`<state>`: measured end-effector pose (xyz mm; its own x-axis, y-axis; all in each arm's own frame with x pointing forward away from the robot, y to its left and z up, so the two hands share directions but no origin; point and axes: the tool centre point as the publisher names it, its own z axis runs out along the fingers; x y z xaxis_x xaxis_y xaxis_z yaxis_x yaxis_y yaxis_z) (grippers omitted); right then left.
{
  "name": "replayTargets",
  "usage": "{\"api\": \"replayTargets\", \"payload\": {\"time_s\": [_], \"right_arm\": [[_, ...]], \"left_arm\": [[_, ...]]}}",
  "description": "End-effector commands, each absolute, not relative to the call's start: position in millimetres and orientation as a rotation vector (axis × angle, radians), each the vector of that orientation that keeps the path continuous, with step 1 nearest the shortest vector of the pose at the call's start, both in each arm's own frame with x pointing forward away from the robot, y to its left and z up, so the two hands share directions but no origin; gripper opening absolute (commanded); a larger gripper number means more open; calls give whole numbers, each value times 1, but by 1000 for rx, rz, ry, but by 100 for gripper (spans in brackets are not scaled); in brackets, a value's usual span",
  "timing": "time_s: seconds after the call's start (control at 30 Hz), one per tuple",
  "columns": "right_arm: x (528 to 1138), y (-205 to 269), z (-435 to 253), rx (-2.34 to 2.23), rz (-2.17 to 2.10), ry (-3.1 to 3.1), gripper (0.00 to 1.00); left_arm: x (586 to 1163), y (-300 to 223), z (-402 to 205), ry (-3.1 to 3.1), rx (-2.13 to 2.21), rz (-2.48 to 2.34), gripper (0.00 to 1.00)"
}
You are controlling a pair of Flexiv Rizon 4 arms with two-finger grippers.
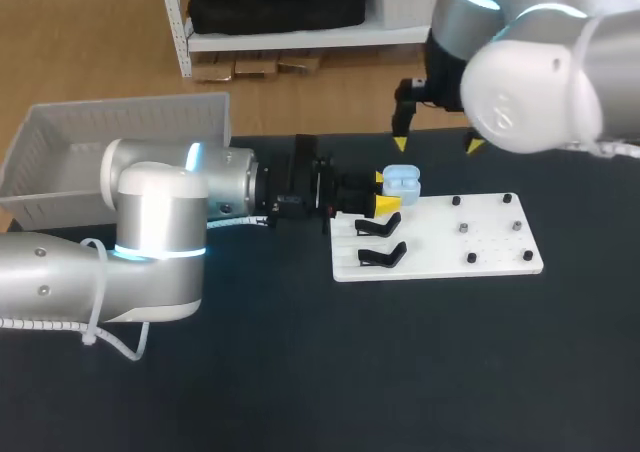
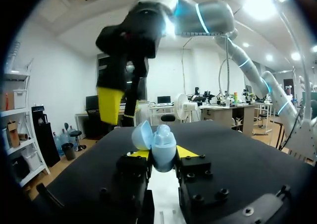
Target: Pick up each earbud case from the left stands, insert the matching earbuds, close the lid, and place the case in the box.
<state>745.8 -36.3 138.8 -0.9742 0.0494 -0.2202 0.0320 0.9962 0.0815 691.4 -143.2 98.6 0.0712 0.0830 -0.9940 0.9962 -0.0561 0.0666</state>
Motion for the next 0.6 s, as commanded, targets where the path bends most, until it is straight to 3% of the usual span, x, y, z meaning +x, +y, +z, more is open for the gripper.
{"api": "replayTargets", "payload": {"time_s": [0.03,0.6], "right_arm": [[762,-31,127,106,37,2984,100],[730,-51,128,52,-38,3036,100]], "left_arm": [[689,-143,98,1193,1335,-1147,0],[689,-143,98,1193,1335,-1147,0]]}}
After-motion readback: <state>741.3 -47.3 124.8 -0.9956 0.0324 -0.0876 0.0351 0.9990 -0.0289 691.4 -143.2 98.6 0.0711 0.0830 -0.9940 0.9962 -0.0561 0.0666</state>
